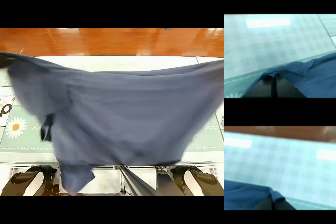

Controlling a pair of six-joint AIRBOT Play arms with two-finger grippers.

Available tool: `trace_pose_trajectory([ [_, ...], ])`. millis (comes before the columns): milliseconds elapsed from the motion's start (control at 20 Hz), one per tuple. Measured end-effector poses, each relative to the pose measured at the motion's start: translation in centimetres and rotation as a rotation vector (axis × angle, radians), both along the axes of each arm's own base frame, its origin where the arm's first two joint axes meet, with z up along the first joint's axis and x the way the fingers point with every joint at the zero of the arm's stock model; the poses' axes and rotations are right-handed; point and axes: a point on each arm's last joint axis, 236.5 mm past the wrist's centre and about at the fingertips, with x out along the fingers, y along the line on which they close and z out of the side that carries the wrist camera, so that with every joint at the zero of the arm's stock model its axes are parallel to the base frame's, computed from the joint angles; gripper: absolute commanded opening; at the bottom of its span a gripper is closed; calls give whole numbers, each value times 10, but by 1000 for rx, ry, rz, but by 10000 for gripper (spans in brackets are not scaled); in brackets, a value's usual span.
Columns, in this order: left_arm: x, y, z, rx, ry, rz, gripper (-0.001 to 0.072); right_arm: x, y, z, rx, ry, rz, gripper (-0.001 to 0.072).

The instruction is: Fold the shirts.

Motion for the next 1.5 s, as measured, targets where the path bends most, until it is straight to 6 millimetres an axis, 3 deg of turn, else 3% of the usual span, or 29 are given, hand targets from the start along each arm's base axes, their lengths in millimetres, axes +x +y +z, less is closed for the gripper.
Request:
trace_pose_trajectory([
  [100, 49, 6, -50, -34, 83, 34, 19, 46, -4, -53, 56, 104, 13, 35],
  [300, 141, 21, -138, -89, 205, 120, 19, 146, -20, -138, 160, 194, -23, 35],
  [400, 179, 24, -175, -113, 252, 148, 19, 183, -25, -177, 215, 256, -38, 35],
  [550, 216, 17, -219, -131, 310, 152, 21, 221, -21, -226, 325, 342, -51, 38],
  [600, 225, 12, -232, -133, 325, 148, 75, 231, -17, -239, 376, 364, -58, 203],
  [650, 230, 8, -243, -135, 341, 144, 379, 236, -13, -251, 419, 390, -61, 415],
  [700, 232, 3, -253, -134, 361, 135, 512, 240, -8, -259, 462, 410, -56, 414],
  [750, 234, 1, -258, -133, 373, 126, 510, 242, -4, -263, 499, 424, -48, 413],
  [850, 227, 6, -262, -100, 418, 93, 511, 240, -10, -261, 543, 446, -39, 411],
  [950, 209, 37, -265, -35, 494, 90, 510, 225, -37, -256, 543, 485, -56, 411],
  [1050, 172, 74, -267, 1, 593, 102, 510, 186, -73, -260, 502, 570, -100, 407],
  [1200, 98, 120, -283, -19, 699, 205, 510, 111, -116, -286, 499, 677, -271, 407],
  [1350, 15, 138, -314, -103, 802, 332, 510, 38, -113, -318, 561, 726, -378, 407],
  [1500, -52, 137, -351, -222, 901, 444, 509, 1, -97, -341, 616, 735, -435, 407],
])
